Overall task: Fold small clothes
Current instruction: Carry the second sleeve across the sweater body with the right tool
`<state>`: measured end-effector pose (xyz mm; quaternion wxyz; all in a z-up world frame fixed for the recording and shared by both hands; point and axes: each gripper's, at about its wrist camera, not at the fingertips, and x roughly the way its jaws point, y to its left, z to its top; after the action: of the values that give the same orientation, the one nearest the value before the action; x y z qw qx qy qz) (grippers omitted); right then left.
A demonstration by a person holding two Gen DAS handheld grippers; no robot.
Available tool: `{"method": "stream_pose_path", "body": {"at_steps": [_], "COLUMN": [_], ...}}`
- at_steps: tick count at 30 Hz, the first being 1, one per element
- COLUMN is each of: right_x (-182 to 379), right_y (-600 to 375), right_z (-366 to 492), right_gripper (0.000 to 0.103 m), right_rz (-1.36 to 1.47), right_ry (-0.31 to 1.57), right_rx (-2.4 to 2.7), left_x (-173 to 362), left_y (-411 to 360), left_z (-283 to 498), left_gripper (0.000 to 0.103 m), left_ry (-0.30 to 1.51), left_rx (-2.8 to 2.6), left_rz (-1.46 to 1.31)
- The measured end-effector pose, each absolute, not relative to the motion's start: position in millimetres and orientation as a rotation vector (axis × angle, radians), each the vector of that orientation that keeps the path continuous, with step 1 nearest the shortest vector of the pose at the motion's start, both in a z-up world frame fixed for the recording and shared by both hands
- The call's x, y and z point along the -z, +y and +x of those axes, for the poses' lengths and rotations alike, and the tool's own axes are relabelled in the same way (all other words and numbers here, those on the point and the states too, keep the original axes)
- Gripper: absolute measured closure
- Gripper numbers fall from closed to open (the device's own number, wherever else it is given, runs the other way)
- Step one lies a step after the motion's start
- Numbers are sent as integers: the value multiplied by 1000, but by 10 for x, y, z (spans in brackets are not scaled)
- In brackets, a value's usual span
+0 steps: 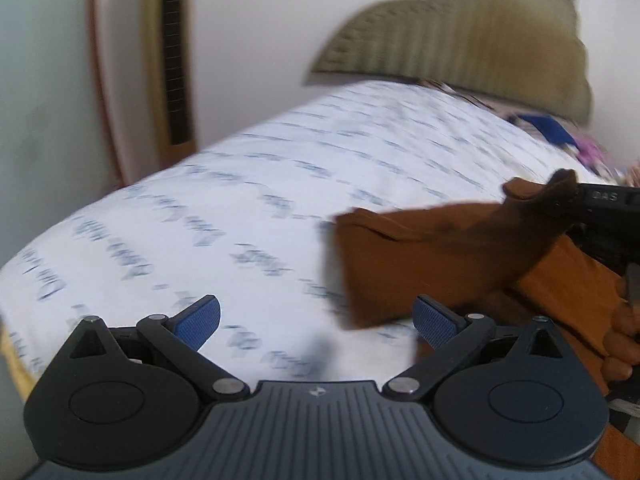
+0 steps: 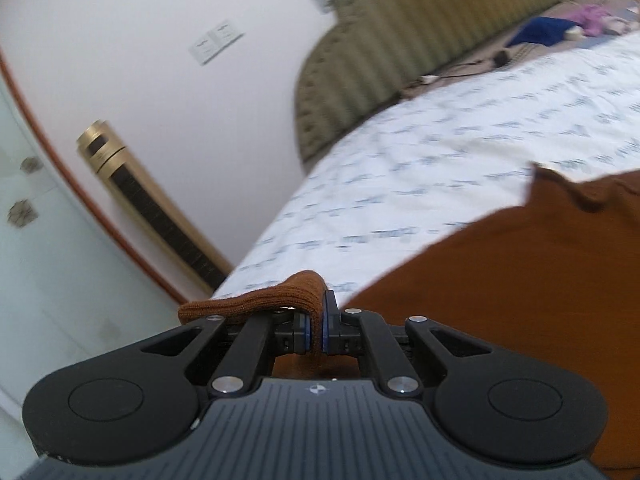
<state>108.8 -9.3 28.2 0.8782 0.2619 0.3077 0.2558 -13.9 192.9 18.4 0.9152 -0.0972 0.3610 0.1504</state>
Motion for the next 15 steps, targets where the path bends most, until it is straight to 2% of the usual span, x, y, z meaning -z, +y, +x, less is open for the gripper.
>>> {"method": "stream_pose_path", "body": {"at_steps": [5,8,15], "right_x": [9,348,450], "right_y": [-445,-727,-794], "right_z": [1130,1148,1081], "right_gripper": [94,85,85], "right_rz": [669,831,743], "right_ry": [697,816,801], "right_rx": [-443,-355,-344], "left_x": [-190,-152,98], "left_y": [1540,1310,1214], "left_z": [14,9,-67], "left_gripper": [0,0,0], "left_ry": [761,785,852], "left_rx": [-204,-109,-91], "left_rz": [-122,-42,66]}}
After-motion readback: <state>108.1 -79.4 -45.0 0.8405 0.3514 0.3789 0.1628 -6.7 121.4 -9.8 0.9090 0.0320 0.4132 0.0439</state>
